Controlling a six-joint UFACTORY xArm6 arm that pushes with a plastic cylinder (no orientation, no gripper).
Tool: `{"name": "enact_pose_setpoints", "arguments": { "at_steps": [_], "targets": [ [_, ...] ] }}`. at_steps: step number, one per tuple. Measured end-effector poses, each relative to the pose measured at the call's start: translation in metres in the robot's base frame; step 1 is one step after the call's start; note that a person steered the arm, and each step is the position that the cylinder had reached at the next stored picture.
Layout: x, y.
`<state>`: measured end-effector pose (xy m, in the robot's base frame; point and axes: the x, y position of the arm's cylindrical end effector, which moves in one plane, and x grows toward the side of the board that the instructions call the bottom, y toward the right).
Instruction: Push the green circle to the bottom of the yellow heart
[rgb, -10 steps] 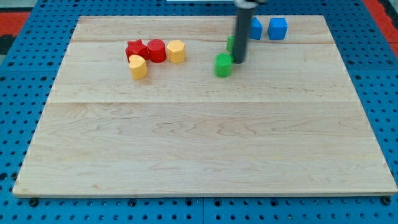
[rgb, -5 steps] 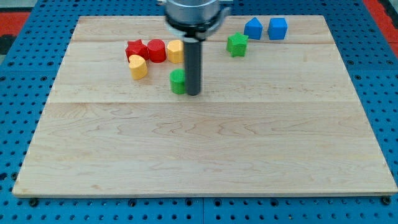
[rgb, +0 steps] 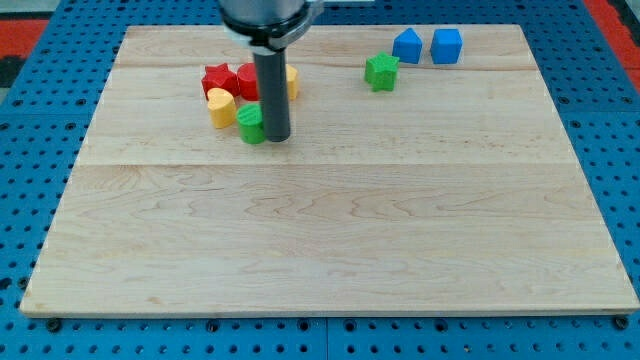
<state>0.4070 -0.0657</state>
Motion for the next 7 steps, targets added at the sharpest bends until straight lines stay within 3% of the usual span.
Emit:
{"name": "enact_pose_setpoints", "arguments": {
  "at_steps": [1, 2, 3, 4, 5, 7],
  "targets": [
    [0.010, -0.023],
    [-0.006, 0.037],
    [-0.022, 0.019],
    [-0.015, -0.023],
    [-0.007, -0.026],
    [-0.013, 0.072]
  ]
}}
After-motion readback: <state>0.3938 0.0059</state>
